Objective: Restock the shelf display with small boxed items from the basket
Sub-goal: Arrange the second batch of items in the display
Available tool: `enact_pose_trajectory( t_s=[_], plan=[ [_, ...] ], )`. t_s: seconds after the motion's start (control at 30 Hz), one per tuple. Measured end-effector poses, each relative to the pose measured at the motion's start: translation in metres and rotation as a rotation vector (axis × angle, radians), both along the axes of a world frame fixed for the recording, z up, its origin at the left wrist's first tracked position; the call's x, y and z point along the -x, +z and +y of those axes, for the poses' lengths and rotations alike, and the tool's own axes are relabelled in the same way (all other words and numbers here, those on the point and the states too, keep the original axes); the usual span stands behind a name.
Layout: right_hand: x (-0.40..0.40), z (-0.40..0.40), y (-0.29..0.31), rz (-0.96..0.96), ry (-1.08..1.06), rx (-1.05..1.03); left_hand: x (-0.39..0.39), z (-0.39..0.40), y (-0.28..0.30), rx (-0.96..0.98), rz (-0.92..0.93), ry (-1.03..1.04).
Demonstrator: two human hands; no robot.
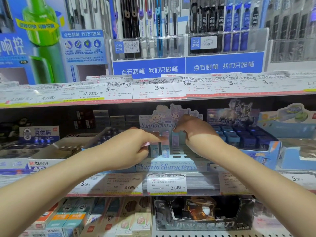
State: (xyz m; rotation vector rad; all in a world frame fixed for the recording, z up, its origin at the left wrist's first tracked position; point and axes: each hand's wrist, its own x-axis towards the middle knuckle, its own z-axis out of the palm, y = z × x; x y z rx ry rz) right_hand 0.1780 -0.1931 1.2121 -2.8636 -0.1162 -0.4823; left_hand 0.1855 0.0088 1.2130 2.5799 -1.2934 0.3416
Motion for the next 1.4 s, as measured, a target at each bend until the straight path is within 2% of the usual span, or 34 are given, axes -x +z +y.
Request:
enact_pose_trajectory(
  t_s=[0.1,0.2,0.3,0.4,0.47,0.63,0.73,0.8,1.07,1.27,1.4],
  plan=[
    [0.007,0.000,0.001,0.027,-0.001,0.015,-0.004,-0.001,-0.003,0.057,0.033,-0.020],
    [0.025,0.003,-0.008,-0.196,0.072,-0.030,-0.002,-0.003,-0.005,0.172,-0.065,0.083],
    [0.046,0.013,-0.012,-0.393,0.207,-0.319,0.009,-0.009,-0.003,0.336,-0.013,0.023],
    [0.060,0.029,-0.008,-0.322,0.389,-0.644,0.015,-0.012,0.001,0.385,0.106,0.005],
    [0.063,0.036,-0.007,-0.255,0.456,-0.745,0.016,-0.015,0.003,0.364,0.161,0.026],
    [0.057,0.036,-0.004,-0.197,0.549,-0.780,0.026,-0.022,0.004,0.384,0.397,0.009],
    [0.054,0.028,-0.004,-0.125,0.569,-0.834,0.029,-0.019,0.005,0.487,0.643,-0.042],
    [0.054,0.019,-0.002,-0.125,0.545,-0.859,0.027,-0.014,0.004,0.556,0.730,-0.074],
    [0.054,0.007,-0.003,-0.158,0.466,-0.864,0.022,-0.005,0.000,0.655,0.723,-0.011],
    [0.051,0.015,-0.010,-0.163,0.473,-1.036,0.022,-0.016,-0.006,0.760,0.753,-0.008],
    [0.052,0.016,-0.012,-0.155,0.501,-0.990,0.020,-0.020,-0.008,0.838,0.730,0.032]
  ],
)
